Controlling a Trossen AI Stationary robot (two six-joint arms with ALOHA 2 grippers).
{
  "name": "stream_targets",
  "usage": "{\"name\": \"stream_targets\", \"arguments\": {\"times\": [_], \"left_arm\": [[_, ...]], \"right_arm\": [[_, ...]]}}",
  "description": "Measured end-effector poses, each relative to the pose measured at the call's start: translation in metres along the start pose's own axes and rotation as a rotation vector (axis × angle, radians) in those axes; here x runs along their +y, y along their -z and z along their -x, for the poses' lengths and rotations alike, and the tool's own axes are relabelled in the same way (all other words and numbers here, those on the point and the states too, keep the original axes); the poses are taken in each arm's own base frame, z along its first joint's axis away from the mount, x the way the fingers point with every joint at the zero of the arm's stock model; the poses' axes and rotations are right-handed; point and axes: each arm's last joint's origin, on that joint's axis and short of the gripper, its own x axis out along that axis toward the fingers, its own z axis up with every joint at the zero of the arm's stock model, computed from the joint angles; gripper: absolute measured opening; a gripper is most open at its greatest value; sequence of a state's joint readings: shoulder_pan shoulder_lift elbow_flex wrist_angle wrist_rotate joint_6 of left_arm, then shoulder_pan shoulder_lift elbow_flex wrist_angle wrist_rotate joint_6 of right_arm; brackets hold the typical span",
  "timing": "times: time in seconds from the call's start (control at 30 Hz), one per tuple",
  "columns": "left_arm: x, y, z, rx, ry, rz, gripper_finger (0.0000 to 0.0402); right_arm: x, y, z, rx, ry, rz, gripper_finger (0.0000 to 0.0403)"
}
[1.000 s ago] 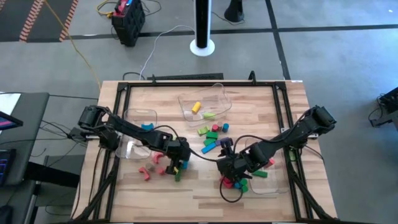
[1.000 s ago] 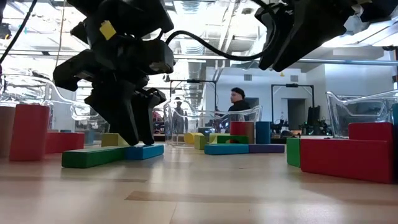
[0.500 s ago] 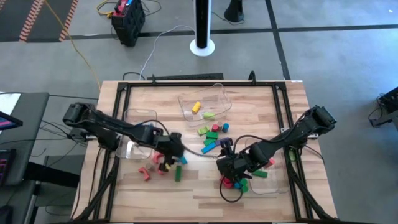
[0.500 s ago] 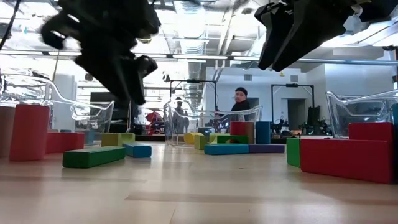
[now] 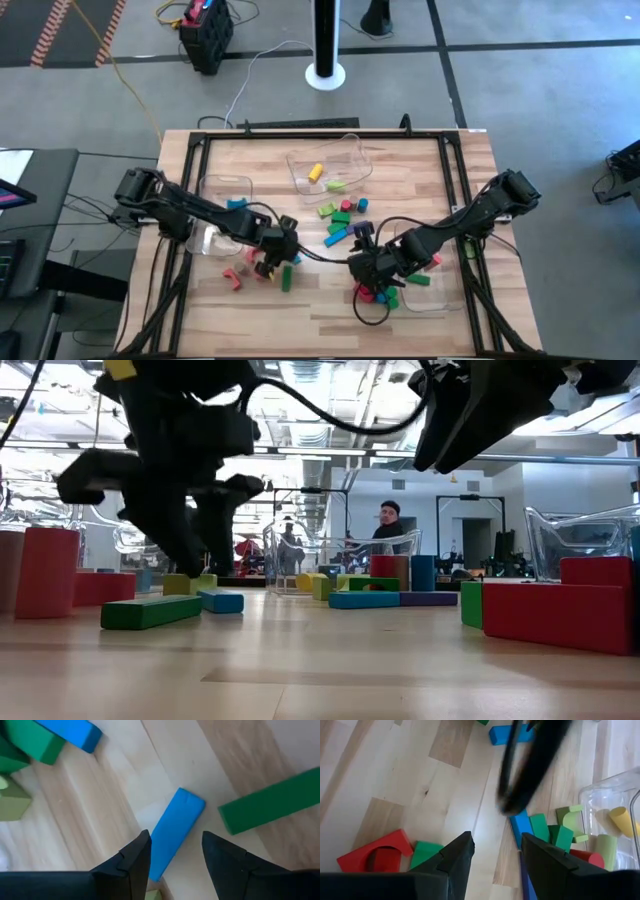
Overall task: Sort blocks by size
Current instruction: Put the blue rectangular block into the right transparent bin
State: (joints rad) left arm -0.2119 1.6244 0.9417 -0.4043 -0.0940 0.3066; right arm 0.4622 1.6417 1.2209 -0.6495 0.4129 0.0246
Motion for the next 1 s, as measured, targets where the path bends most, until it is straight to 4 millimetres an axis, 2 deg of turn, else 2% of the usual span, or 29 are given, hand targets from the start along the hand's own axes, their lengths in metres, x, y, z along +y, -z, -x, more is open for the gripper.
{"name": "stream_targets", "arguments": {"times": [0.37,0.6,0.8,0.9,1.0], "left_arm": [[0.017,0.005,-0.006,-0.018,0.043,-0.03,0.0171],[0.018,0.013,-0.034,0.044,0.14,-0.022,0.0171],[0.018,0.014,-0.041,0.064,0.134,-0.026,0.0171],[0.021,0.013,-0.038,0.067,0.131,-0.021,0.0161],[0.023,0.011,-0.037,0.073,0.125,-0.02,0.0132]], "right_arm": [[-0.002,0.0,-0.001,0.003,0.004,-0.004,0.0203],[-0.004,0.0,-0.002,0.003,0.006,-0.005,0.0203],[-0.004,0.0,-0.002,0.005,0.006,-0.004,0.0203],[-0.004,0.0,-0.002,0.005,0.007,-0.004,0.0203],[-0.006,0.0,-0.002,0.007,0.009,-0.009,0.0203]]}}
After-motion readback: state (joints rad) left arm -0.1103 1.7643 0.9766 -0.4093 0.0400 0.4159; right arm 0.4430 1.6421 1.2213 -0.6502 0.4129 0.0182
